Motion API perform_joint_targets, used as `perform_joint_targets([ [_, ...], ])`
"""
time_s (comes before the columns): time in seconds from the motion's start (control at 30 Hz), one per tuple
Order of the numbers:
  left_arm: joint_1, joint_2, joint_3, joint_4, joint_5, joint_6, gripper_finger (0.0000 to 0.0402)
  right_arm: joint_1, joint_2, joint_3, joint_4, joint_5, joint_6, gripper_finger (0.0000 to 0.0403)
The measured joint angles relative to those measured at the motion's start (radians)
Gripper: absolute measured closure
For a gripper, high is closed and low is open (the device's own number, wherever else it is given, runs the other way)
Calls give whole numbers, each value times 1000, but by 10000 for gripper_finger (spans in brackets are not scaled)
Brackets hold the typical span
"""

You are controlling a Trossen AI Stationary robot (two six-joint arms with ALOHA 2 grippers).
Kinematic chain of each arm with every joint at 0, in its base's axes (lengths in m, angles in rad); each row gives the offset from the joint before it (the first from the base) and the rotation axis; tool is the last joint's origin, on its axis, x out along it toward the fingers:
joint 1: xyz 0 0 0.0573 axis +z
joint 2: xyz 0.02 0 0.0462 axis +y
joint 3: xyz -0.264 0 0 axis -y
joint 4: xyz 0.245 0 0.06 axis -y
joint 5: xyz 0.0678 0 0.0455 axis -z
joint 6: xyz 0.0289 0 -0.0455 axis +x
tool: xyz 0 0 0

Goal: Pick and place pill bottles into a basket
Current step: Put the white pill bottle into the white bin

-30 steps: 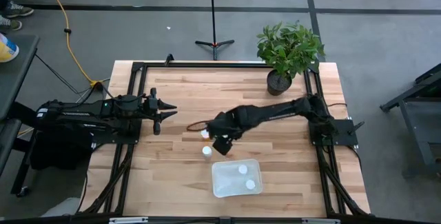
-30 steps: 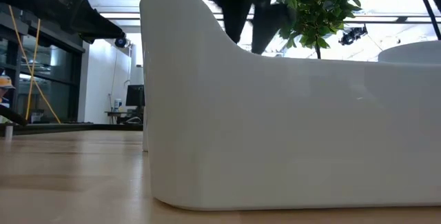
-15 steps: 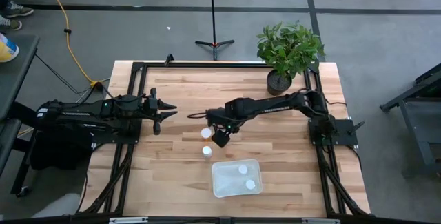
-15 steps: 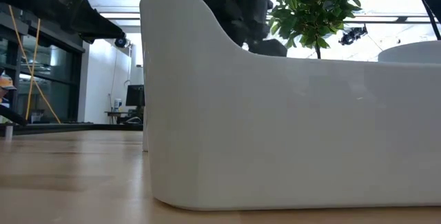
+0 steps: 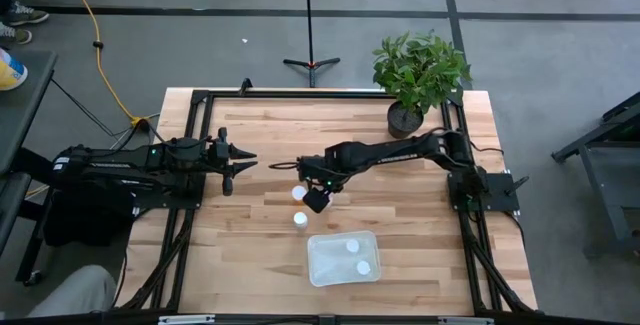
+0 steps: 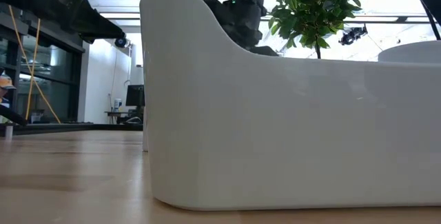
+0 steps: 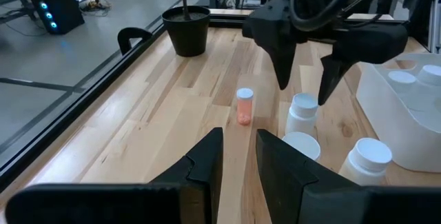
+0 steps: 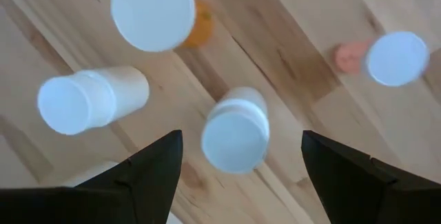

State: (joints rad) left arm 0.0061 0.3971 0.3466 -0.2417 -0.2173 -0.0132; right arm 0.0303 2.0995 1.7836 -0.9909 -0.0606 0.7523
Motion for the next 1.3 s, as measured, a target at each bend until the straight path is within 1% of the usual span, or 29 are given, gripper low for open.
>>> perform_joint_targets([
  [0.8,0,0,0,-1,0,0,277,3,62,0,26,-76,-2,120],
  [0.87,0,0,0,-1,0,0,277,3,61,1,29,-76,-2,131],
  [0.97,0,0,0,-1,0,0,277,3,61,1,27,-76,-2,159],
  [1.2,0,0,0,-1,0,0,277,3,61,1,27,-79,-10,254],
  [1.3,0,0,0,-1,0,0,277,3,61,1,27,-102,-20,258],
])
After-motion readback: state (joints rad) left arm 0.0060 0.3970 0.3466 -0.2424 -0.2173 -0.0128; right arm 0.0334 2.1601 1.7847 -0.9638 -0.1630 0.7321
